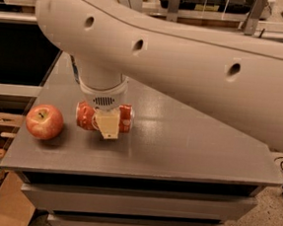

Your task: Move coke can near apple

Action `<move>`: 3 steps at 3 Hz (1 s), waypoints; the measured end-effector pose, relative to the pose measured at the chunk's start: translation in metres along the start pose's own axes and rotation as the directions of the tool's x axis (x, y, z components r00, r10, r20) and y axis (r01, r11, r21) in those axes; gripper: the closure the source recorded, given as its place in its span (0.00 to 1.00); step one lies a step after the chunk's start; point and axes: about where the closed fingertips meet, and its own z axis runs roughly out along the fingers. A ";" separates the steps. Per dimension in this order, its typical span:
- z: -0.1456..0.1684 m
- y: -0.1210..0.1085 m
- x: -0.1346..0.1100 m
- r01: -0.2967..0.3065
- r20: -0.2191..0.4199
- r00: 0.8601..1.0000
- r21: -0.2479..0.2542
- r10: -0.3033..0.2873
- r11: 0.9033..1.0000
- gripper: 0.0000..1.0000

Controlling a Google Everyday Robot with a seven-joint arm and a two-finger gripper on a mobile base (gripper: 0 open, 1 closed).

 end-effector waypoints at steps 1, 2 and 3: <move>0.004 0.000 -0.011 0.108 0.003 0.994 -0.021 -0.108 0.994 1.00; 0.009 0.000 -0.017 0.174 0.006 0.985 -0.043 -0.174 0.984 1.00; 0.014 -0.004 -0.020 0.199 0.011 0.980 -0.066 -0.199 0.978 0.84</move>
Offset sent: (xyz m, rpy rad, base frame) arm 0.0033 0.0235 -0.0190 -0.0759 0.0785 0.2513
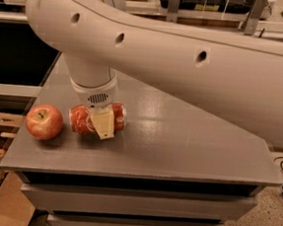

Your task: Move coke can near apple

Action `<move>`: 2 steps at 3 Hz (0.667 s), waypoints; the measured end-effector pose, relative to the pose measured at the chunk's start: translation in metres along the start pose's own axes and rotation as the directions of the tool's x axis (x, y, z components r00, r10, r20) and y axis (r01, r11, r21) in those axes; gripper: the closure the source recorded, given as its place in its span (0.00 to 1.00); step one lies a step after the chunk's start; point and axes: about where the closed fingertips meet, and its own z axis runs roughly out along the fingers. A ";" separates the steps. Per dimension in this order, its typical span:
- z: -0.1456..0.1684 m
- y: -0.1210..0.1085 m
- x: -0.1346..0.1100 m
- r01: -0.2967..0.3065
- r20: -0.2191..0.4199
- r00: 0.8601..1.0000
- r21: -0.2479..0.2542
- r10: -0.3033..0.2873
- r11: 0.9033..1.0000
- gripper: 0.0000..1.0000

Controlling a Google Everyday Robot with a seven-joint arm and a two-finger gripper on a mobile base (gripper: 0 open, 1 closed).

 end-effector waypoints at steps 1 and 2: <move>0.004 -0.004 -0.001 0.018 0.000 1.000 -0.018 -0.018 1.000 0.61; 0.006 -0.007 -0.003 0.038 -0.002 0.999 -0.030 -0.038 0.999 0.30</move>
Offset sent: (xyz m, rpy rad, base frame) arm 0.0088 0.0061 -0.0051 -0.0312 0.0393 0.0499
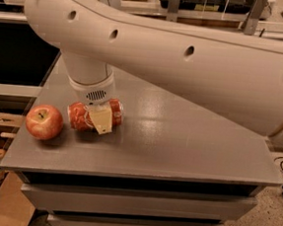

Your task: Move coke can near apple

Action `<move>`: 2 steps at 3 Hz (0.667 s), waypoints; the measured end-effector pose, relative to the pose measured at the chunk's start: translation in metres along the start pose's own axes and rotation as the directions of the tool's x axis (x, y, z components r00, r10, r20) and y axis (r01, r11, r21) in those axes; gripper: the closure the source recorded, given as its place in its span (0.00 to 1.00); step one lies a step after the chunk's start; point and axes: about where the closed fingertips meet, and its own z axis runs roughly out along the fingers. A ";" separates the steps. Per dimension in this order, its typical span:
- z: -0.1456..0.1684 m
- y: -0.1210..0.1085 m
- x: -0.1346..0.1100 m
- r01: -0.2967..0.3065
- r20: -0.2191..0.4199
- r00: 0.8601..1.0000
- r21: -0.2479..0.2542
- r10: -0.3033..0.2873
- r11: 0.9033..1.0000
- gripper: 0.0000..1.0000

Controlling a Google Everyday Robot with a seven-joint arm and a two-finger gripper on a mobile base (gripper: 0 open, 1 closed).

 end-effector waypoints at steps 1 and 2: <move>0.001 -0.001 0.000 0.008 -0.001 1.000 -0.004 -0.008 1.000 0.07; -0.001 -0.005 -0.004 0.023 -0.006 1.000 -0.010 -0.023 1.000 0.00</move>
Offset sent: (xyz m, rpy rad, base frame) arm 0.0000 0.0063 0.0005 -0.0219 0.0146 0.0231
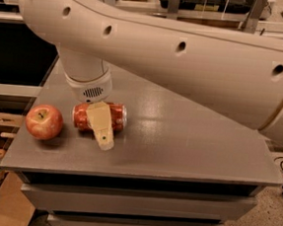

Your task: Move coke can near apple

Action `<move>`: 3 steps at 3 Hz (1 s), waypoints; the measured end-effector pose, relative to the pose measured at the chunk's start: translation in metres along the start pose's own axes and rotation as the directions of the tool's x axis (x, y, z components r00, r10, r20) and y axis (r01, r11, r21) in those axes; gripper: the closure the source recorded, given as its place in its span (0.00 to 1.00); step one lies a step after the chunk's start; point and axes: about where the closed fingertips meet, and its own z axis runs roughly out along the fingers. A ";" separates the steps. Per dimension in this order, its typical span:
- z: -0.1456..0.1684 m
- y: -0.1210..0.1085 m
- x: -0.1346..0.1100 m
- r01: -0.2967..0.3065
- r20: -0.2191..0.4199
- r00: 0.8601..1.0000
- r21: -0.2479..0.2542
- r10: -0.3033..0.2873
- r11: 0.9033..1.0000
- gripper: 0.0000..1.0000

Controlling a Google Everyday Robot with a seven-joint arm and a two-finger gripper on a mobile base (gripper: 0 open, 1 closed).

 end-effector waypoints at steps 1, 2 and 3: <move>-0.004 -0.003 0.002 -0.004 0.012 1.000 0.002 0.004 1.000 0.00; -0.011 -0.006 0.009 -0.019 0.028 0.999 0.007 0.019 1.000 0.00; -0.021 -0.009 0.020 -0.031 0.048 0.998 0.013 0.030 0.999 0.00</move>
Offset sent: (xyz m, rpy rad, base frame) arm 0.0119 -0.0151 0.0225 0.0476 0.0122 -0.0324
